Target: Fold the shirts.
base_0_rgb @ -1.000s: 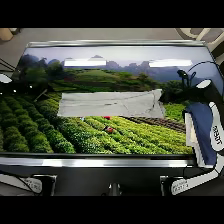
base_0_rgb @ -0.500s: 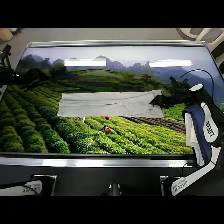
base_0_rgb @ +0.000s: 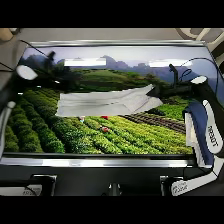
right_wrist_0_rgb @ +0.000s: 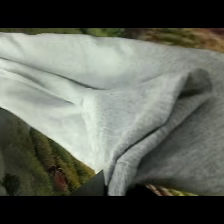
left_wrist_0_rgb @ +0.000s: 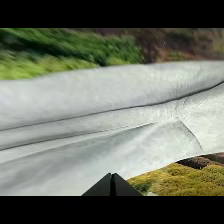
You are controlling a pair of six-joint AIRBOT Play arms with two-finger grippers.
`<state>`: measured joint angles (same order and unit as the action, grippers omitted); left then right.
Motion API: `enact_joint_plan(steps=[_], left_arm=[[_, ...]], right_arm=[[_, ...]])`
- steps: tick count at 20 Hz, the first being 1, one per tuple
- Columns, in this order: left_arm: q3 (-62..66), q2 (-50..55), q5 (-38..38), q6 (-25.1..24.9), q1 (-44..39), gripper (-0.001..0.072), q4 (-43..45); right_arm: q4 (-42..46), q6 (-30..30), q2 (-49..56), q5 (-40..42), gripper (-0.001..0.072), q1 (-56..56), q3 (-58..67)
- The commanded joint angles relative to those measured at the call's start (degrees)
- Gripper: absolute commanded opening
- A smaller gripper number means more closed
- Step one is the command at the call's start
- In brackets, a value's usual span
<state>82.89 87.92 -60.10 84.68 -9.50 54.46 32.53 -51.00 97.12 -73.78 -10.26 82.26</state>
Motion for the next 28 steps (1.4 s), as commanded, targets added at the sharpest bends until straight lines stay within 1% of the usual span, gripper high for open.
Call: enact_joint_plan(steps=[1, 3, 5, 6, 9, 12, 13, 15, 17, 19, 23, 24, 26, 27, 28], left_arm=[[-1.1, 9.8, 10.4, 2.8, -11.3, 0.0023, -9.5], [-1.0, 15.5, 12.6, 2.3, -15.6, 0.0023, -21.0], [-1.0, 19.7, 12.7, -2.7, -19.5, 0.0023, -30.4], [-1.0, 21.3, 13.1, -4.0, -21.6, 0.0023, -32.8], [-1.0, 23.9, 15.0, -3.5, -26.3, 0.0023, -33.2], [-1.0, 23.1, 16.2, -5.2, -26.8, 0.0021, -33.0], [-1.0, 21.9, 16.0, -6.3, -25.6, 0.0021, -32.3], [-1.1, 17.1, 15.1, -6.5, -21.5, 0.0021, -25.8], [-1.2, 9.7, 13.2, -6.1, -15.4, 0.002, -17.9], [-1.2, 1.4, 10.9, -6.1, -8.5, 0.0021, -13.0], [-1.2, -15.3, 7.6, -6.1, 4.7, 0.0021, -10.4], [-1.2, -18.8, 6.8, -6.1, 7.0, 0.0021, -10.2], [-1.2, -25.2, 4.9, -6.1, 10.2, 0.0021, -8.9], [-1.2, -27.4, 4.2, -6.1, 10.9, 0.0021, -8.0], [-1.2, -29.4, 3.4, -6.1, 11.1, 0.0021, -6.9]], right_arm=[[1.4, -3.8, -9.5, -5.9, 0.0016, 1.7, 0.0], [3.3, -6.1, -14.6, -8.1, 0.0016, 3.0, 0.0], [3.8, -8.0, -19.2, -10.5, 0.0017, 4.2, 0.0], [4.6, -9.0, -21.5, -11.1, 0.0017, 4.2, 0.0], [9.2, -12.4, -27.4, -12.4, 0.0017, 4.2, 0.0], [12.0, -13.1, -28.8, -13.9, 0.0017, 4.2, 0.0], [12.1, -13.4, -28.4, -13.0, 0.0016, 4.5, 0.0], [12.3, -13.5, -26.8, -8.5, 0.0016, 7.0, 0.0], [12.0, -13.6, -23.5, -3.5, 0.0016, 11.8, 0.0], [11.3, -13.6, -18.9, 2.3, 0.0016, 17.9, 0.0], [6.5, -13.5, -7.1, 12.2, 0.0017, 27.8, 0.0], [4.2, -13.3, -4.1, 13.8, 0.0017, 29.3, 0.0], [-3.4, -10.6, 1.7, 14.9, 0.0023, 31.7, 0.1], [-6.2, -10.1, 4.1, 15.3, 0.0109, 32.7, 0.0], [-8.2, -9.1, 5.7, 15.9, 0.0386, 33.2, 0.1]])
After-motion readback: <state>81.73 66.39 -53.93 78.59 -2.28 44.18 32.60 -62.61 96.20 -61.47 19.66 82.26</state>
